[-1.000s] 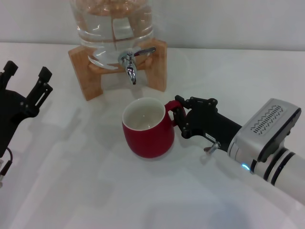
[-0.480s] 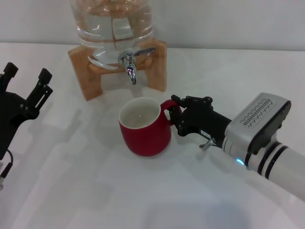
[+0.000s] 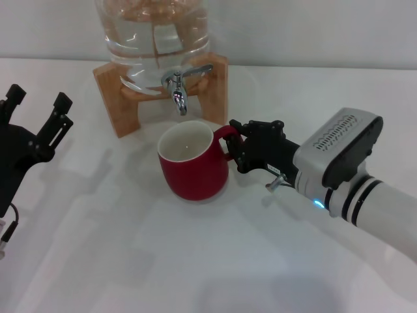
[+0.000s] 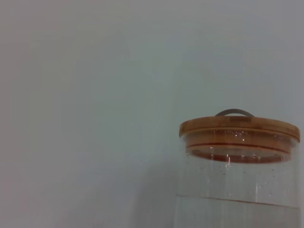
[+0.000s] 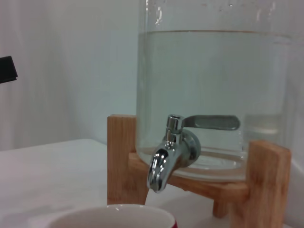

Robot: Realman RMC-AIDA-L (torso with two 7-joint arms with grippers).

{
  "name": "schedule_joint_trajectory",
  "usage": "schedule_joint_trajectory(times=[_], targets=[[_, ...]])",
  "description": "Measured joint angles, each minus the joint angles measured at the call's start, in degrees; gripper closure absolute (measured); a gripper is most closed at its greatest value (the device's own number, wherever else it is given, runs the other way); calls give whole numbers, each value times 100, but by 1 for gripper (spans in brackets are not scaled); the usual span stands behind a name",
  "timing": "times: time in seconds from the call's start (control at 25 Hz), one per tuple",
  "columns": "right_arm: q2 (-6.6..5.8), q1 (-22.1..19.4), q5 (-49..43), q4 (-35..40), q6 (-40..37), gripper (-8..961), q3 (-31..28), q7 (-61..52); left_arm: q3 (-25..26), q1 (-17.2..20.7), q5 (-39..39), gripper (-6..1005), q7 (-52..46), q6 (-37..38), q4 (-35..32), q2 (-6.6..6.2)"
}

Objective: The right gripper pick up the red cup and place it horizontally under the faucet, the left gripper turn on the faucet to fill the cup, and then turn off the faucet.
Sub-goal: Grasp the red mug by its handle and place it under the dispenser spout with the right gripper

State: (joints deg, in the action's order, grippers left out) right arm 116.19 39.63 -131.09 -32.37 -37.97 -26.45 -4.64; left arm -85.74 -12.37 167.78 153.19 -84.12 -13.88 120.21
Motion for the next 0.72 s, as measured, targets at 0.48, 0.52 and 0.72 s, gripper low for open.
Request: schedule_joint_trajectory(times=[0.48, 0.52, 0.72], targets=[[0, 348, 46, -70, 540, 809, -90, -2, -3, 26, 0, 124, 0, -1, -35, -7], [0, 357, 38, -83, 603, 809, -132, -2, -5, 26, 0, 124, 0, -2, -36, -7], [0, 415, 12, -108, 747, 810, -187, -2, -4, 24, 0, 124, 0, -29, -32, -7]])
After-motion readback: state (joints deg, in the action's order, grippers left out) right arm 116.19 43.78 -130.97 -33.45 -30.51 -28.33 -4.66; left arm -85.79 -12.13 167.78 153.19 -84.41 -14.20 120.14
